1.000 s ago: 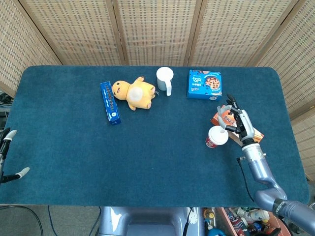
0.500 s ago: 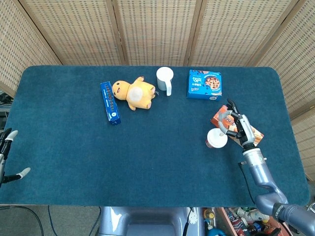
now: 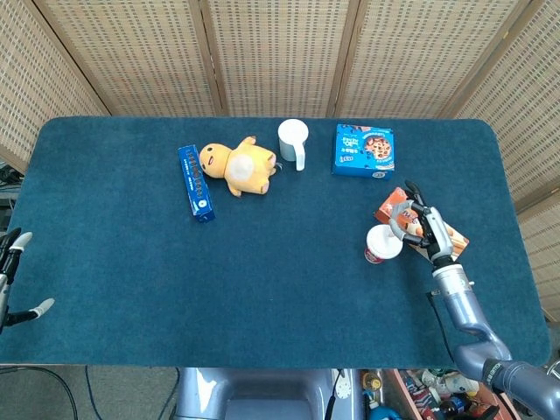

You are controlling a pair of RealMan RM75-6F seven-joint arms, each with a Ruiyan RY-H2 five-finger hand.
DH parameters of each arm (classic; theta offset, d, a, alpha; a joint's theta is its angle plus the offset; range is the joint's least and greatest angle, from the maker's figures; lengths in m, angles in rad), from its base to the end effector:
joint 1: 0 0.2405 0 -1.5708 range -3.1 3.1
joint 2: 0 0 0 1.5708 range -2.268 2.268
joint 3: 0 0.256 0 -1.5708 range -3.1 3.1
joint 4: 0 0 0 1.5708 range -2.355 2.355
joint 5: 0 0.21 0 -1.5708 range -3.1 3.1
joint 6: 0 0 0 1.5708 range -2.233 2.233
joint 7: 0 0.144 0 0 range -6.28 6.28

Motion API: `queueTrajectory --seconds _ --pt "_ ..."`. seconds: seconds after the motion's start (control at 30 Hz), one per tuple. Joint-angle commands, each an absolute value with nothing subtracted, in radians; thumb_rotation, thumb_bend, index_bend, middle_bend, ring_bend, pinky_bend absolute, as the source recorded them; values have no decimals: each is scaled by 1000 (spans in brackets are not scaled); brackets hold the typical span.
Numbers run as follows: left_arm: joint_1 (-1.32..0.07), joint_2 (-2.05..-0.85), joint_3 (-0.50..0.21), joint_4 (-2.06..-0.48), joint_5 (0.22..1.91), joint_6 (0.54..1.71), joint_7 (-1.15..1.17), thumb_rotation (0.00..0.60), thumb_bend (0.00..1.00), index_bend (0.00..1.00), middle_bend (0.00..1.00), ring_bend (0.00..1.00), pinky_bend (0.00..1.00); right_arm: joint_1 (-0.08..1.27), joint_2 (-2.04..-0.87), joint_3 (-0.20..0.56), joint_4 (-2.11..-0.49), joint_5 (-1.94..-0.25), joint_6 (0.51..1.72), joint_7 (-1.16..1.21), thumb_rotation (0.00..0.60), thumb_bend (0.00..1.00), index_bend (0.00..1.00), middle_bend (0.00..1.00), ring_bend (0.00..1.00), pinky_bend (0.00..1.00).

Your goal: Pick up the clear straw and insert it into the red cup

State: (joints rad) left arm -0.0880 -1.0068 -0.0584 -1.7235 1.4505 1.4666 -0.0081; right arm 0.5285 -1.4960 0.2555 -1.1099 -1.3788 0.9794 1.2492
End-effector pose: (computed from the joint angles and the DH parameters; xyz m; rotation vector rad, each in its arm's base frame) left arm -0.3026 0.1824 0.1853 -1.3506 -0.9333 -0.8902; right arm -0.2738 -0.3645 0.0593 0.9163 -1.9242 1.6765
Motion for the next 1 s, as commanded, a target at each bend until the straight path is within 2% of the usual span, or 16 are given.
queueTrajectory --seconds 0.03,0.23,0.4,0.5,0.7,0.83,1.0 --pt "-88 -1007 -58 -1724 1450 1467 -6 600 147 0 0 0 0 534 -1497 246 -1103 -1391 979 1243 600 554 707 1 0 0" --pt "-88 -1007 -58 -1724 1450 1467 -9 600 148 0 0 0 0 539 -1495 241 -1103 -1398 985 1239 600 537 680 0 0 0" --pt "-87 -1006 -57 -1722 1451 1468 -12 600 148 0 0 0 0 538 -1494 235 -1094 -1395 984 1228 600 528 602 0 0 0" --pt "-88 -1006 -57 -1723 1452 1467 -12 600 147 0 0 0 0 535 -1492 226 -1088 -1400 986 1233 600 524 522 0 0 0" --pt "-87 -1007 -56 -1725 1454 1469 -7 600 147 0 0 0 0 537 -1486 217 -1082 -1413 990 1252 600 390 378 0 0 0" --pt "-87 -1007 -56 -1725 1455 1469 -6 600 148 0 0 0 0 539 -1482 214 -1084 -1416 990 1254 600 316 359 0 0 0" --pt "-86 -1007 -55 -1725 1456 1471 -8 600 147 0 0 0 0 539 -1478 208 -1089 -1418 993 1247 600 311 357 0 0 0"
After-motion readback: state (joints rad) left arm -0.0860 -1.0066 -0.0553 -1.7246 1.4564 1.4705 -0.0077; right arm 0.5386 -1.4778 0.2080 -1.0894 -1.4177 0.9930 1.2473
